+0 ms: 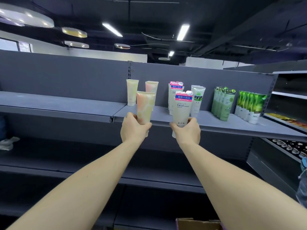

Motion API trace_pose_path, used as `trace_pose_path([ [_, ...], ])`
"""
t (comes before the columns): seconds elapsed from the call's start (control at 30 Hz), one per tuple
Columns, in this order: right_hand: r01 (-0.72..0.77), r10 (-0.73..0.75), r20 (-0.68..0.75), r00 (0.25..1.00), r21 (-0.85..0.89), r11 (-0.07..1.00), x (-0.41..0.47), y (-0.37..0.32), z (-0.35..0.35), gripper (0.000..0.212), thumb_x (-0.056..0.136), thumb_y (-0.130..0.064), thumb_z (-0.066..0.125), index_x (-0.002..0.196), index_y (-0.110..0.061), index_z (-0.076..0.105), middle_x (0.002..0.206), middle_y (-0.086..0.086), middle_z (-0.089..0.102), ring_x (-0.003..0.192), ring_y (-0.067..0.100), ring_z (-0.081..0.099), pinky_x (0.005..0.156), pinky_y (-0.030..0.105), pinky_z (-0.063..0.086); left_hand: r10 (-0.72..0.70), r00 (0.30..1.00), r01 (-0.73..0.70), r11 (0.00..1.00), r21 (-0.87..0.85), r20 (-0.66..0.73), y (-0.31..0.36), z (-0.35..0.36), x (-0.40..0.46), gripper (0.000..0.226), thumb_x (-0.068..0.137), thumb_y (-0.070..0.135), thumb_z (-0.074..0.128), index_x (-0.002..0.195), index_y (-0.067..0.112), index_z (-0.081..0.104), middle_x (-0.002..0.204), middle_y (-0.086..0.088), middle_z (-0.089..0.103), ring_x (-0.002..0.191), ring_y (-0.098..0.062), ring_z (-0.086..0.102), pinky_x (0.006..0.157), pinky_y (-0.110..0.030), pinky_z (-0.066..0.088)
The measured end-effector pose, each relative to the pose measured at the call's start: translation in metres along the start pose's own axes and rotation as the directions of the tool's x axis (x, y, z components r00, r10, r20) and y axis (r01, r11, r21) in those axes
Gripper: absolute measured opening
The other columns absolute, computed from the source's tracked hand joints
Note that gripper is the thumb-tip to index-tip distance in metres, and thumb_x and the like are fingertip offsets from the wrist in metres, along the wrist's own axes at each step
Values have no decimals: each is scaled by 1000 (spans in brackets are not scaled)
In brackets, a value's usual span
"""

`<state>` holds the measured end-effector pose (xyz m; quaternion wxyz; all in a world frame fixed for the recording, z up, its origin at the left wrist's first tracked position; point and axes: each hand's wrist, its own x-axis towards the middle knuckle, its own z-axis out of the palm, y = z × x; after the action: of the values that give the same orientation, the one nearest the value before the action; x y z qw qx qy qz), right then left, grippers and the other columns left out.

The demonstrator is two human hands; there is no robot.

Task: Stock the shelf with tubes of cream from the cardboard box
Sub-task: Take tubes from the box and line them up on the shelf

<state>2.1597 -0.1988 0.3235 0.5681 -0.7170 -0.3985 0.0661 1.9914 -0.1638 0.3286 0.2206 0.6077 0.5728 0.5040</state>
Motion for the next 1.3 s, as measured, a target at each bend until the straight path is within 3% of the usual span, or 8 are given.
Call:
trace_pose_path([
  [0.2,21,-22,-68,997,-19,1000,62,-10,14,60,72,-48,79,114,-19,48,110,-1,57,96,21,60,82,43,56,61,998,-62,998,-28,-32,15,20,46,45,71,37,78,103,20,50,101,7,59,85,-17,59,65,-30,43],
  [0.37,11,-12,-43,999,-17,1000,100,2,36,60,71,-48,81,111,-20,46,108,-1,57,92,21,60,80,45,56,71,995,-73,997,-38,-66,23,47,78,46,74,33,77,107,18,49,98,9,57,82,-15,56,60,-27,39],
  [0.67,-7,6,-30,1000,-44,999,139,8,77,66,67,-50,82,111,-19,45,111,0,57,95,24,62,81,46,55,85,992,-89,995,-38,-93,17,77,120,48,74,34,79,109,16,51,99,8,56,83,-14,54,67,-27,40],
  [1.1,-45,32,-103,994,-132,990,156,6,104,66,73,-43,81,119,-14,43,116,4,54,102,27,59,81,44,53,73,996,-75,997,-34,-51,-3,84,161,49,74,36,80,108,15,51,93,11,51,80,-14,50,66,-27,37],
  [1.2,-75,62,-94,994,-136,988,154,3,105,74,72,-44,81,125,-12,41,122,6,52,107,29,57,84,45,52,68,997,-69,997,-46,-40,-5,82,165,50,74,36,81,109,15,51,93,10,51,82,-14,50,67,-27,38],
  [1.3,-43,17,-191,982,-136,990,144,0,107,89,70,-49,81,136,-11,36,132,8,46,121,30,49,92,47,49,68,997,-69,996,-63,-27,-6,79,167,50,74,36,80,109,15,52,94,10,51,83,-14,50,68,-27,39],
])
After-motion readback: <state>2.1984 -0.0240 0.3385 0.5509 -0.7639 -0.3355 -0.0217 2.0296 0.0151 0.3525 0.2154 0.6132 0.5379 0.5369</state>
